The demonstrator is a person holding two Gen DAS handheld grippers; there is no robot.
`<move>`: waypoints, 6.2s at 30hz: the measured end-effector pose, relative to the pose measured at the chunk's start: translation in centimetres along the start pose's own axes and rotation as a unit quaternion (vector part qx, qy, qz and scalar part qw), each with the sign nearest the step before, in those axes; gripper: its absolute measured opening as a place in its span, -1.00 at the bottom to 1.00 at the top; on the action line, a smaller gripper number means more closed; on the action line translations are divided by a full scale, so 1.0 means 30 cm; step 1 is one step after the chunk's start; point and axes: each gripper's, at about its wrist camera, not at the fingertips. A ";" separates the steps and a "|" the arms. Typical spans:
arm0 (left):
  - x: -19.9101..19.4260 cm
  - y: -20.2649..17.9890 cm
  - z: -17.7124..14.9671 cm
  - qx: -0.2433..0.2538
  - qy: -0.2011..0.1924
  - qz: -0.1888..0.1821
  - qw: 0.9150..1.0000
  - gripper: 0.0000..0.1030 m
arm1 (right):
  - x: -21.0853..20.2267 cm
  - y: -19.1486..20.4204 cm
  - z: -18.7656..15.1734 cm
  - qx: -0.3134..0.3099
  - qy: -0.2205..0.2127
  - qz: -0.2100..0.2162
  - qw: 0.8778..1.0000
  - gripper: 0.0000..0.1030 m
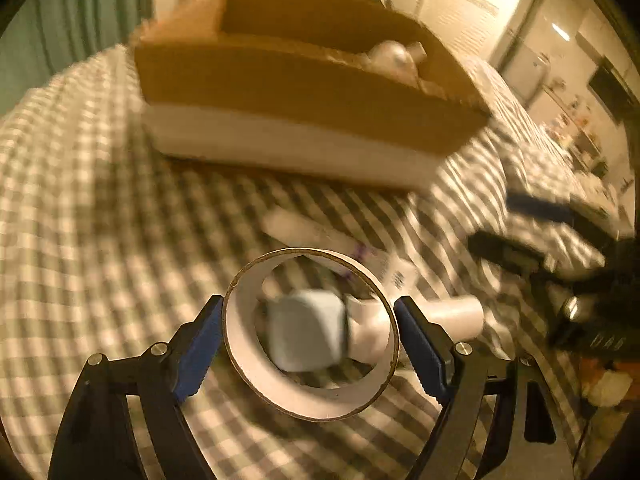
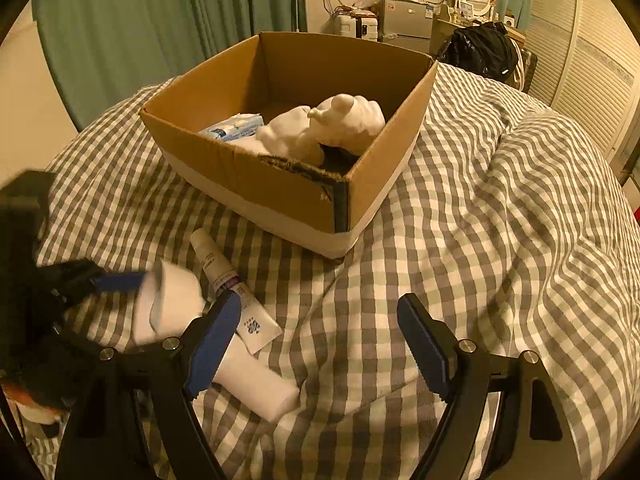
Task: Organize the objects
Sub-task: 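Grasp the white tape roll with the left gripper while the right grasps the hair dryer, then place tape roll and hair dryer into the box and open both grippers, then grasp the white earbud case with the left gripper while the right grasps the toothpaste tube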
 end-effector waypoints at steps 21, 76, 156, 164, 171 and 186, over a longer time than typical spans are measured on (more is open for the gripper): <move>-0.022 0.157 0.025 -0.034 -0.020 0.103 0.994 0.66 | 0.246 0.256 -0.113 -0.137 0.113 0.012 0.984 0.33; -0.156 0.108 0.635 0.006 -0.193 0.108 0.975 0.66 | -0.193 0.088 0.649 -0.007 -0.201 0.025 0.979 0.00; 0.150 -0.035 -0.015 0.013 0.042 0.067 0.997 -0.04 | -0.053 0.040 0.083 0.008 -0.076 -0.064 0.995 0.42; 0.107 0.005 -0.015 -0.009 0.022 0.086 0.996 -0.04 | 0.013 0.035 0.017 0.020 -0.044 -0.034 0.998 0.42; 0.055 0.107 0.010 -0.050 -0.002 0.104 0.993 -0.04 | 0.079 0.078 0.016 -0.001 -0.023 -0.020 1.000 0.42; -0.016 0.280 0.044 -0.102 -0.028 0.150 0.983 -0.04 | 0.329 0.226 0.091 -0.090 0.032 0.021 0.995 0.12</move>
Point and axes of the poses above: each gripper's, at about its wrist camera, not at the fingertips, and x roughly the way its jaws point, y to its left, z to its top, and after that the axes turned 6 degrees about z, right-handed
